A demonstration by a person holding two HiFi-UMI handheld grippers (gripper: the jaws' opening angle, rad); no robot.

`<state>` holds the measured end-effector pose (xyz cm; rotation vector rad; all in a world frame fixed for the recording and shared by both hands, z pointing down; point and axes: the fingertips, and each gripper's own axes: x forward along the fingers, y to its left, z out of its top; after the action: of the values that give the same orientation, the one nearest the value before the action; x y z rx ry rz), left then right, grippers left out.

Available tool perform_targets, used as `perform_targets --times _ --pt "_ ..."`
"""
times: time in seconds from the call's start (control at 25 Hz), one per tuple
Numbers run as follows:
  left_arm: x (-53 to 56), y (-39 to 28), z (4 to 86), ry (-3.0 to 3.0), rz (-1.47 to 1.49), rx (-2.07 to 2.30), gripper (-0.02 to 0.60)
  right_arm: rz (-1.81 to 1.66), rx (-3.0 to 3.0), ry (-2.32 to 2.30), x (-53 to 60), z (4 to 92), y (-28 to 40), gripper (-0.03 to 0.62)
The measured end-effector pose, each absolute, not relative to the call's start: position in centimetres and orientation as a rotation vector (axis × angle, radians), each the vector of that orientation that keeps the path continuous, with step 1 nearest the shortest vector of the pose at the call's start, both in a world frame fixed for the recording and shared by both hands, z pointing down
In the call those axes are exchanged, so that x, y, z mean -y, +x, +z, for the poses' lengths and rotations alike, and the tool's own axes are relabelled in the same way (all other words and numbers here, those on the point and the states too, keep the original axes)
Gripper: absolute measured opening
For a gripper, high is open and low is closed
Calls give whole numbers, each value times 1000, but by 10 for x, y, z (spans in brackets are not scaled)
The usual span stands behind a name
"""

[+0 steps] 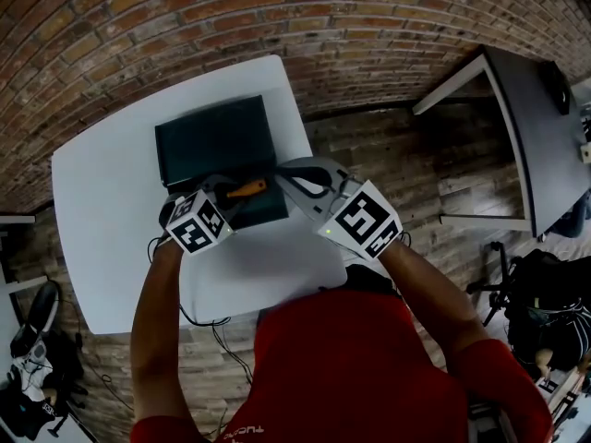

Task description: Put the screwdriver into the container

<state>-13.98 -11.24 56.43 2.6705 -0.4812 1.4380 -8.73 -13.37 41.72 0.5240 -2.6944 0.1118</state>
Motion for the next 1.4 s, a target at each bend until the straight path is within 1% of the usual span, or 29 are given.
perform_targets --times 0.24,0.4,1.0,1.16,1.4 --pt "114 -140 561 2681 1426 515 108 128 2699 517 131 418 -84 31" --pt "113 -138 560 2693 1419 526 143 132 2699 522 130 418 -80 31" --pt "105 -138 524 2798 1342 640 146 110 2735 509 122 409 -88 31" --pt "108 -135 496 2846 1215 769 143 96 2751 508 122 403 -90 31" --pt "114 -127 432 2886 831 1009 106 80 2805 508 123 386 -90 31"
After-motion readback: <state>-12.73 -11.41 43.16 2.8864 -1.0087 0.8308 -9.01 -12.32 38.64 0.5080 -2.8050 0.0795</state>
